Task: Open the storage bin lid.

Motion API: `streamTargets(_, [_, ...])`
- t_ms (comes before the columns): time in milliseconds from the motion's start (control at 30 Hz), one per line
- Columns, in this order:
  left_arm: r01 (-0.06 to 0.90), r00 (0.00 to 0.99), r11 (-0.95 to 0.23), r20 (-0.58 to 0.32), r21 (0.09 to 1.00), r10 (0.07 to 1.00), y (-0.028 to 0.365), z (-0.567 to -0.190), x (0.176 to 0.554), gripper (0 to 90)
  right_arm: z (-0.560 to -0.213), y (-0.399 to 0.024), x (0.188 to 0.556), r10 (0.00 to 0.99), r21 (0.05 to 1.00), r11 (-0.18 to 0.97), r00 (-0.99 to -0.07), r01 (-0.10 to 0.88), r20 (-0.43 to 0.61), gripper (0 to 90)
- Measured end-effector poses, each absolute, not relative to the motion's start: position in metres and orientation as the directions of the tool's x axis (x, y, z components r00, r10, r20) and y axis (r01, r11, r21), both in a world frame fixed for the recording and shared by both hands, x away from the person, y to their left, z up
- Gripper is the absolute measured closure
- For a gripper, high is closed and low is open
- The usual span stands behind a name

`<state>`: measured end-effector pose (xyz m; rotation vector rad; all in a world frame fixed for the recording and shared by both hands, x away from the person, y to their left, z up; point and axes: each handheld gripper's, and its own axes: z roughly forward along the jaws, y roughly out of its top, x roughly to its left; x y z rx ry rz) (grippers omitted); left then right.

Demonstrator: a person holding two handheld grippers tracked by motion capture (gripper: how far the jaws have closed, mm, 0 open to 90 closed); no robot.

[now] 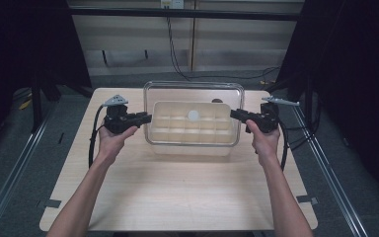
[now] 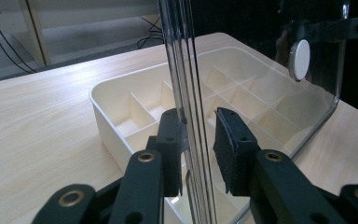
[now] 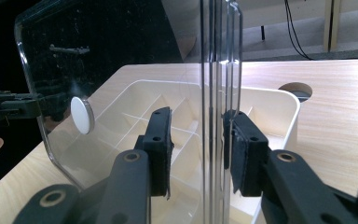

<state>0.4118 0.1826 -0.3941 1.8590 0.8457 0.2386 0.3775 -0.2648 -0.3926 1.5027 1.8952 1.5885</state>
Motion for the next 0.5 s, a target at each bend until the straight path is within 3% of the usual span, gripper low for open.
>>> streamTargets(500, [0.427, 0.739, -0.217, -0.2, 0.878, 0.643, 0.186, -0.394, 0.397, 73.6, -0.394, -0.266, 0.367, 0.79, 0.84, -0.13, -0.456, 0.527, 0.409, 63.8])
